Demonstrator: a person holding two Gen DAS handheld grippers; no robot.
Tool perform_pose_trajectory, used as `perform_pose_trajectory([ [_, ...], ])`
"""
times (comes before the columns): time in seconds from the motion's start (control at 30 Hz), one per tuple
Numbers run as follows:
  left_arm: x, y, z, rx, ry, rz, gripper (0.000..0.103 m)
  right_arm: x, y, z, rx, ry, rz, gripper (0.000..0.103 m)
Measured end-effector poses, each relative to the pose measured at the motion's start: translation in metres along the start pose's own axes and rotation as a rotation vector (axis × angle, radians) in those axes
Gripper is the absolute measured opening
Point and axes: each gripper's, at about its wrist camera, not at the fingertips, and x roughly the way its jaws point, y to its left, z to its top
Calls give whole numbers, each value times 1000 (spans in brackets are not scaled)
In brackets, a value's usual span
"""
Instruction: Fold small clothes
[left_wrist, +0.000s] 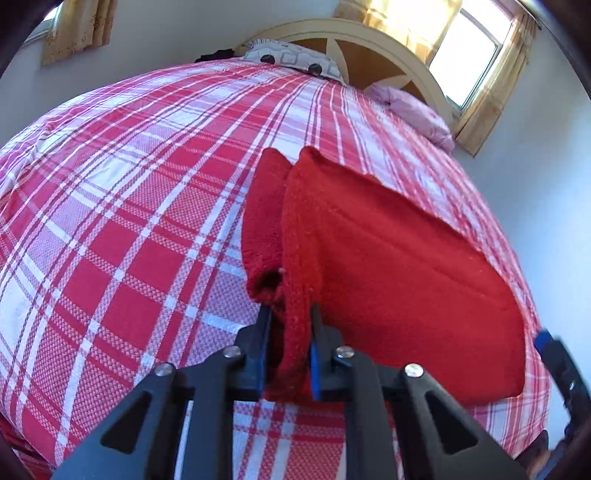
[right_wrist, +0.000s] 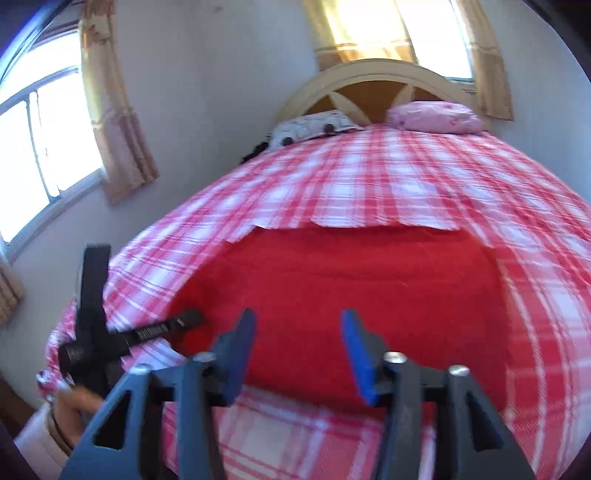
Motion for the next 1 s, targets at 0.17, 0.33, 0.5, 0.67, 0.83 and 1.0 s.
perform_pose_trajectory([
  [0.17,-17,-8,-6,18,-74,-12,15,50,17,36,-2,93,122,66],
  [0.33,-19,-8,-10,-1,-114,-6,15,120,38,67,10,252,196,66],
  [0.5,-20,-6,-14,-5,-146,-2,15,186,63,77,-21,398,225,66],
  [0.67,-28,-22,-21,58,-199,15,15,229,83,79,-84,523,242,65],
  [0.83,-37,-44,-29,165,-269,26,14,250,106,83,-226,606,217,78],
  [1.0,-38,-54,-31,209,-292,41,13,265,106,84,-290,644,158,78],
])
